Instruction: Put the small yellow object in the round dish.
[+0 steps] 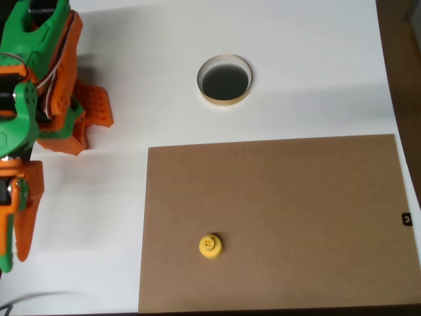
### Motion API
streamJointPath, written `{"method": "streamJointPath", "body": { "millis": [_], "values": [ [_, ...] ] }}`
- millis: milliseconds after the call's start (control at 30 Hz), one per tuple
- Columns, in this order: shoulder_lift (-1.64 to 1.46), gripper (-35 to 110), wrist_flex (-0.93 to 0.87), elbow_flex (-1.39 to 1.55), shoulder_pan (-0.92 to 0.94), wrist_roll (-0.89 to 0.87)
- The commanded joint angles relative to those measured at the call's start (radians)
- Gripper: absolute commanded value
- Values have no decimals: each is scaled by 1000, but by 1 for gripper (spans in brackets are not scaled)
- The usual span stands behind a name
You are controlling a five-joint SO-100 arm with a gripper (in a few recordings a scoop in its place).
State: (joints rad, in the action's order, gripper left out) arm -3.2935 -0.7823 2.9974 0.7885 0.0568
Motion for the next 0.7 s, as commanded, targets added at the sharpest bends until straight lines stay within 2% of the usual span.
{"method": "streamJointPath", "body": {
  "millis": [0, 267, 467, 667],
  "values": [
    [-32, 12, -12, -137, -8, 48],
    [69, 16, -69, -259, -61, 135],
    [319, 18, -83, -417, -117, 199],
    [624, 18, -172, -621, -239, 244]
  ]
}}
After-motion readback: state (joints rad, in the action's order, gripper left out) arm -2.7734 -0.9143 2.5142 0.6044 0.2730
